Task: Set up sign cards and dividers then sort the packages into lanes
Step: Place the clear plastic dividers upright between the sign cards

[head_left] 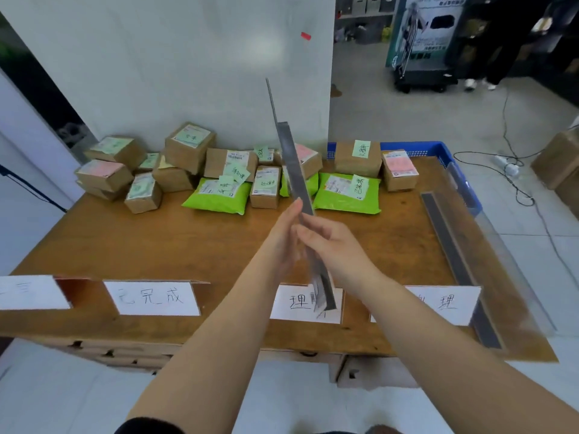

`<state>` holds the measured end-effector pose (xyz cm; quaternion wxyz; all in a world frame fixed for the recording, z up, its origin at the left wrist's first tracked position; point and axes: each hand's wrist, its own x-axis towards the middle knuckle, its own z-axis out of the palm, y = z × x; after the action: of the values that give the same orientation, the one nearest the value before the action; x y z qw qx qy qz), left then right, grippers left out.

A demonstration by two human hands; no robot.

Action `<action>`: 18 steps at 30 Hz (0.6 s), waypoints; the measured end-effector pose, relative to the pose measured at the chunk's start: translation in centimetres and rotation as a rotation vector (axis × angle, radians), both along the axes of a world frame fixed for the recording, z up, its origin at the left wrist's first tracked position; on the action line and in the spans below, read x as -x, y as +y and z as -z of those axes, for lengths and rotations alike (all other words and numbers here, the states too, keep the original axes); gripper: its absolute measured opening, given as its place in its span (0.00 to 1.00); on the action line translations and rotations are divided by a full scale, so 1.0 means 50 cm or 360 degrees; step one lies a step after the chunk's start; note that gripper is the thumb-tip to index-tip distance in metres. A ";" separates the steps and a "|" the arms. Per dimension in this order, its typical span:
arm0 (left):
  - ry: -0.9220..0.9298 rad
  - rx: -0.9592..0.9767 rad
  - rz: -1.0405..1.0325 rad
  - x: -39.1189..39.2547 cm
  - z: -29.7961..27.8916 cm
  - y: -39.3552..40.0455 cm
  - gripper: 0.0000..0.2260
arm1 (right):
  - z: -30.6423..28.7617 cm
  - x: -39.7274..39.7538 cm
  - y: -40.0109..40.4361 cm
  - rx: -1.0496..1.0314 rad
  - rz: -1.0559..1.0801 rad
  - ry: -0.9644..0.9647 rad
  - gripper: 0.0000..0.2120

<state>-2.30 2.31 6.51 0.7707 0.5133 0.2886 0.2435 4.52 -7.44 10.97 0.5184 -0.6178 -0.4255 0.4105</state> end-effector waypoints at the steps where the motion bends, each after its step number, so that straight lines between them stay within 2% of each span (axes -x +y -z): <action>1: 0.0021 -0.0023 0.0040 0.006 0.004 0.005 0.21 | 0.002 0.005 0.002 0.0006 0.0020 0.0034 0.19; 5: -0.0029 0.0043 0.0064 0.008 0.013 0.004 0.24 | 0.012 0.010 -0.002 -0.0043 0.0072 0.0264 0.14; 9: 0.0046 -0.0053 0.0070 0.004 0.007 0.008 0.24 | 0.013 -0.010 -0.010 -0.0045 0.0029 0.0273 0.18; 12: 0.0088 -0.0093 -0.0143 -0.013 -0.001 0.009 0.33 | 0.008 -0.032 -0.009 -0.0068 0.0103 0.0254 0.23; 15: -0.0031 0.0128 -0.0299 -0.035 0.005 0.010 0.33 | 0.006 -0.052 -0.006 -0.0059 0.0185 0.0263 0.21; 18: -0.0026 0.0224 -0.0335 -0.041 0.012 0.010 0.40 | 0.001 -0.062 -0.003 -0.0028 0.0233 0.0218 0.19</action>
<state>-0.24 2.79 5.92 0.7773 0.4229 0.3508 0.3064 7.61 -7.61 10.94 0.5802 -0.6133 -0.3464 0.4090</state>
